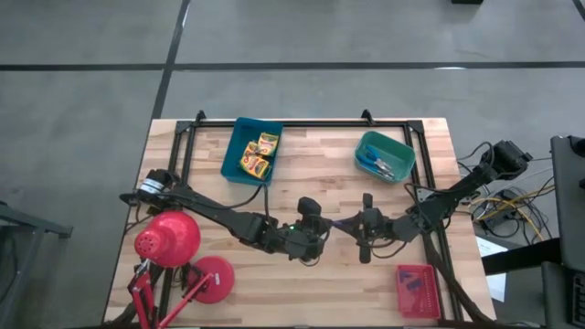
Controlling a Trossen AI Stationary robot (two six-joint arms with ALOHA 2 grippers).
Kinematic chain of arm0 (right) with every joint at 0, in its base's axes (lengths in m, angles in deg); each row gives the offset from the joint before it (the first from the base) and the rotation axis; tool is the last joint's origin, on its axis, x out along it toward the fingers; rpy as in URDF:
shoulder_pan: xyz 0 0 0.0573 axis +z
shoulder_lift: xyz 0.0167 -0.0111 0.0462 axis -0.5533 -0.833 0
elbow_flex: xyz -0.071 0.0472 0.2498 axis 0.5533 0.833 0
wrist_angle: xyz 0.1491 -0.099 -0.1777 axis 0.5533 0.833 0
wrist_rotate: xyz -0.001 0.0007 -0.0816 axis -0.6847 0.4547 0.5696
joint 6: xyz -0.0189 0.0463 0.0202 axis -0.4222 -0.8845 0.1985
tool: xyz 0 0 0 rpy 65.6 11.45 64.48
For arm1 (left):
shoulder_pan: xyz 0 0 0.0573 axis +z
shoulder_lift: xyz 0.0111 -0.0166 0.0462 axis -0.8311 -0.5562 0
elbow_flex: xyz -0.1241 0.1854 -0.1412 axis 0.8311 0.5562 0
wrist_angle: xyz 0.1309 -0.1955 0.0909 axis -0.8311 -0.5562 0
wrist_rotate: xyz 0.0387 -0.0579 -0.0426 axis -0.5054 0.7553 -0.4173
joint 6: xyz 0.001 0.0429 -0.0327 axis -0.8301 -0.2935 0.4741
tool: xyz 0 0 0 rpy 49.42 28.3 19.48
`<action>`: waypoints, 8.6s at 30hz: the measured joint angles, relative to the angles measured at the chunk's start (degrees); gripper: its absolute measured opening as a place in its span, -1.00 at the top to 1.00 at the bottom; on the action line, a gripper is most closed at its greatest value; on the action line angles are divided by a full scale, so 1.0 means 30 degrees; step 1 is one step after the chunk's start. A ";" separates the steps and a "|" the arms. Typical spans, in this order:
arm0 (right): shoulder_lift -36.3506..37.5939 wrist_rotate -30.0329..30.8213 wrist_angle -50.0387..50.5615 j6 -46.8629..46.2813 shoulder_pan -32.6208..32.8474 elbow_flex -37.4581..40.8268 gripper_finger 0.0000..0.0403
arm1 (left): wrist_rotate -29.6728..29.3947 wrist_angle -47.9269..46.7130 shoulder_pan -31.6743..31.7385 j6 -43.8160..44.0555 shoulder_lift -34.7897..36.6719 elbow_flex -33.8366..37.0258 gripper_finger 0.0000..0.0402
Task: Pick & Place School Supplies
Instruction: Put the purple eraser into the red bin, then return to Home Position
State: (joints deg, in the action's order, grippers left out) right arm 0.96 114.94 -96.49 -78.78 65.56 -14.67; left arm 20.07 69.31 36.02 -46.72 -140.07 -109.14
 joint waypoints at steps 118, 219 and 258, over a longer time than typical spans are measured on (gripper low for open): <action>-0.7679 -1.8469 3.1540 -2.3584 0.7774 -1.0994 0.89 | -0.0177 -0.0422 -0.1523 -0.6514 0.0778 -0.1829 -0.28; -0.8138 -1.5460 2.9538 -2.4204 0.8517 -1.1438 0.75 | -0.2557 -0.0739 -0.1515 -0.6894 0.1326 -0.1537 -0.28; -0.7681 -1.2023 3.2214 -2.5278 0.8597 -1.1453 -0.32 | -0.2557 -0.0737 -0.1501 -0.6894 0.1326 -0.1537 -0.28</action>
State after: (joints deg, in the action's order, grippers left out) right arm -22.08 78.87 0.15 -154.62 91.35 -49.03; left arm 12.40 67.10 31.52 -67.41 -136.09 -113.75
